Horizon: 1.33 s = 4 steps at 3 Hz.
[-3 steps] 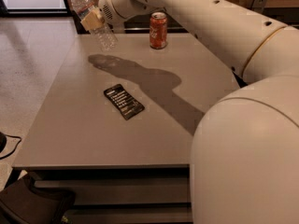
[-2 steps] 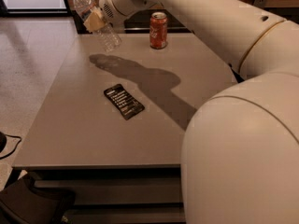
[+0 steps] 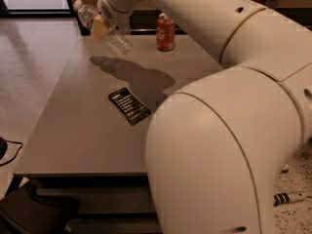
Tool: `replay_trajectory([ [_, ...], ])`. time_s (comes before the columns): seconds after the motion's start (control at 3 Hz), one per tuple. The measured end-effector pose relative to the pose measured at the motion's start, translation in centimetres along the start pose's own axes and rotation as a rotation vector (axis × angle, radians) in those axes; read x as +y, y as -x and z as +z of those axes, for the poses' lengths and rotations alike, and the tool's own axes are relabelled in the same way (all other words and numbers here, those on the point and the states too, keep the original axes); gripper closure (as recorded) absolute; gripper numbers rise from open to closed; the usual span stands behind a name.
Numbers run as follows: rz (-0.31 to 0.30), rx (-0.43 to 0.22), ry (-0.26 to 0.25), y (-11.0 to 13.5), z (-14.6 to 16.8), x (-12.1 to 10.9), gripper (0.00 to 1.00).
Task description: Knock water bottle over
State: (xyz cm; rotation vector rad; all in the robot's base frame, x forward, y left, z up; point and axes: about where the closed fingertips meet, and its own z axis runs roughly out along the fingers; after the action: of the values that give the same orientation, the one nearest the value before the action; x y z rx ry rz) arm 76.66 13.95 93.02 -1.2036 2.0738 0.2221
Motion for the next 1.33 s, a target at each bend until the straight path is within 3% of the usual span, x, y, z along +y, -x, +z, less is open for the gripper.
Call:
replay_trajectory([
  [0.33, -0.030, 0.101, -0.009, -0.8, 0.8, 0.2, 1.00],
  [0.67, -0.048, 0.156, 0.000, -1.4, 1.6, 0.6, 1.00],
  [1.33, -0.062, 0.217, 0.089, -2.9, 4.9, 2.4, 1.00],
])
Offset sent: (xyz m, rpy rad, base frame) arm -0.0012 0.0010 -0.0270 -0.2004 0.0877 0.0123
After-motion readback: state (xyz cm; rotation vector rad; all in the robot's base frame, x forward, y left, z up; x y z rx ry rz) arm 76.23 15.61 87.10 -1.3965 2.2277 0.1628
